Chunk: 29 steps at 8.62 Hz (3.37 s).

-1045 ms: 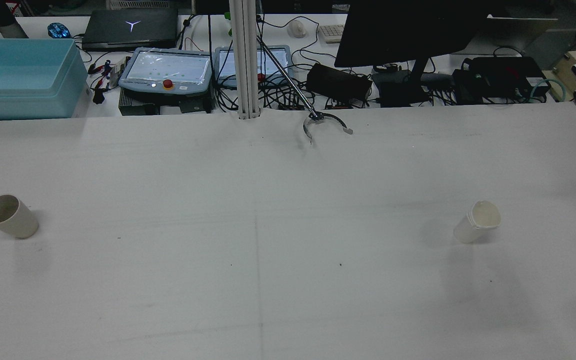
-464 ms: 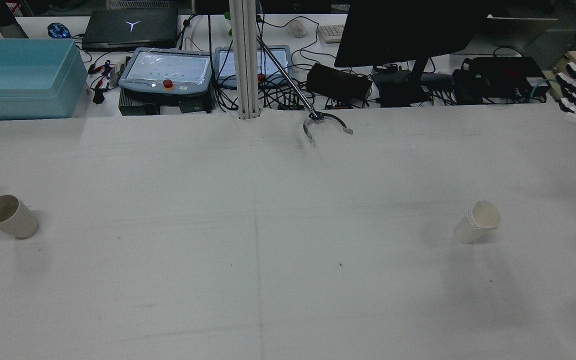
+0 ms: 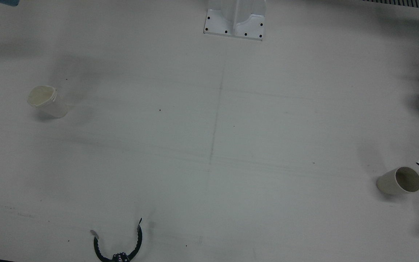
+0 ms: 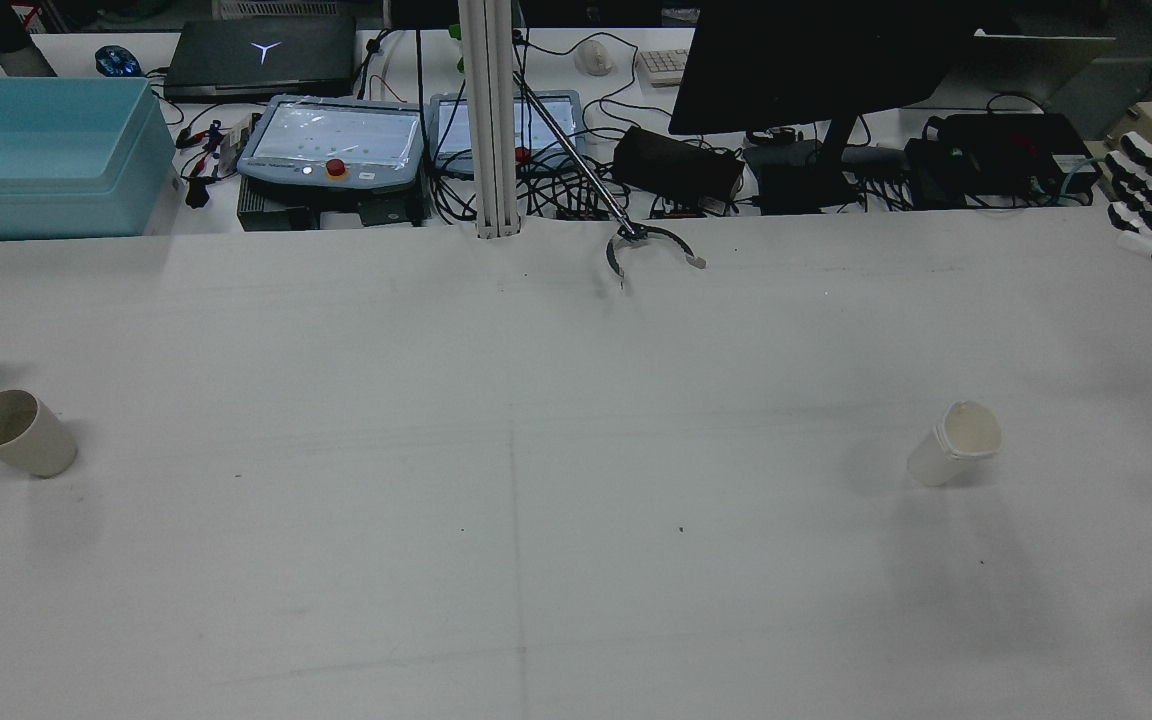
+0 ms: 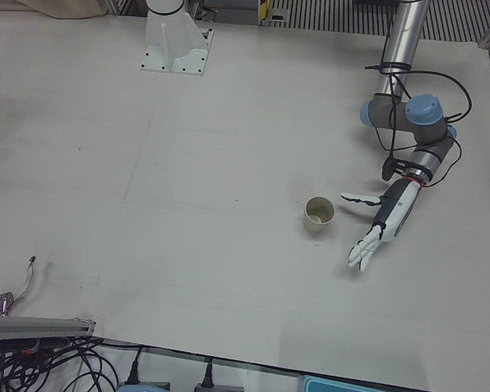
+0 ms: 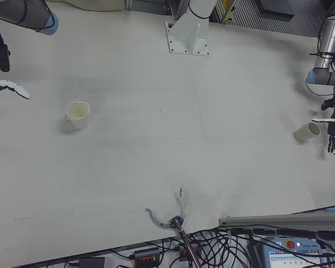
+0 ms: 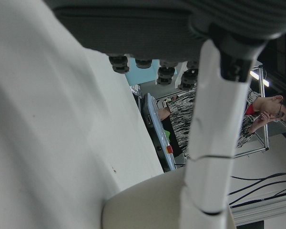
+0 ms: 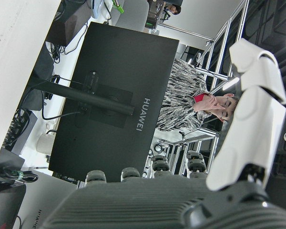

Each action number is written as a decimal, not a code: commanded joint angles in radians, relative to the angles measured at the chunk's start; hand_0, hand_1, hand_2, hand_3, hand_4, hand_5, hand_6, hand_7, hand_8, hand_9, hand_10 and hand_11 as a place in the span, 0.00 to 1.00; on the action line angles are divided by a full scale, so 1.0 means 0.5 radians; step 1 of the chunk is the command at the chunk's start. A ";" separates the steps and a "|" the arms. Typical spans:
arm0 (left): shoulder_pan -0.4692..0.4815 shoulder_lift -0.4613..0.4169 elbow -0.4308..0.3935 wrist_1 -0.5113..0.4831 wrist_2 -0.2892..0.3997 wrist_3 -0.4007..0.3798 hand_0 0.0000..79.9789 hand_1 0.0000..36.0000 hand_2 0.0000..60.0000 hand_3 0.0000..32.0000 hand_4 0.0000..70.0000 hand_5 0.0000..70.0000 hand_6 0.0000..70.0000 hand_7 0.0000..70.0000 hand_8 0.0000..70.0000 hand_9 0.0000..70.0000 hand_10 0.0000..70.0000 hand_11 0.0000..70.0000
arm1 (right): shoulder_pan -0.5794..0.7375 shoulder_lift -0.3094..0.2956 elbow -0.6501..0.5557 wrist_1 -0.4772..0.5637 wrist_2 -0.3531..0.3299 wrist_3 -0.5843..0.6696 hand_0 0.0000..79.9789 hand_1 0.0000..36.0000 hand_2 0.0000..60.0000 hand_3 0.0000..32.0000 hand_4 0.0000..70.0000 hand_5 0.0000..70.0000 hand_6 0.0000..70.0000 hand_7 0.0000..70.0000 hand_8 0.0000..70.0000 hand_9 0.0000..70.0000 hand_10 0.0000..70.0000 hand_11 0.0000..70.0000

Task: Pour water

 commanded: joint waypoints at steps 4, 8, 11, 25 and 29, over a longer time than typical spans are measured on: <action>0.122 -0.059 -0.094 0.120 -0.012 0.022 0.97 0.69 0.00 0.00 0.29 0.00 0.14 0.10 0.01 0.00 0.03 0.09 | -0.042 0.000 -0.004 0.000 0.014 -0.004 0.59 0.53 0.37 0.11 0.00 0.06 0.12 0.03 0.01 0.00 0.00 0.00; 0.156 -0.075 -0.189 0.203 -0.022 0.022 1.00 0.70 0.00 0.00 0.31 0.00 0.15 0.11 0.01 0.00 0.03 0.09 | -0.045 0.000 -0.004 0.000 0.014 -0.004 0.59 0.52 0.35 0.11 0.00 0.06 0.11 0.01 0.01 0.00 0.00 0.00; 0.190 -0.115 -0.189 0.234 -0.025 0.022 0.94 0.68 0.00 0.00 0.32 0.00 0.15 0.11 0.02 0.00 0.03 0.09 | -0.048 0.000 -0.029 0.003 0.014 -0.001 0.59 0.52 0.35 0.10 0.00 0.06 0.10 0.00 0.00 0.00 0.00 0.00; 0.184 -0.118 -0.661 0.739 -0.040 -0.266 1.00 1.00 1.00 0.00 0.39 1.00 0.17 0.16 0.04 0.01 0.06 0.16 | -0.042 -0.012 -0.025 0.031 -0.001 0.067 0.60 0.55 0.36 0.13 0.00 0.06 0.08 0.00 0.00 0.00 0.00 0.00; 0.187 -0.106 -1.133 1.282 -0.040 -0.441 1.00 1.00 1.00 0.00 0.38 1.00 0.16 0.16 0.03 0.01 0.06 0.15 | -0.137 -0.128 -0.194 0.505 -0.147 0.039 0.64 0.74 0.51 0.00 0.00 0.09 0.08 0.00 0.00 0.00 0.00 0.00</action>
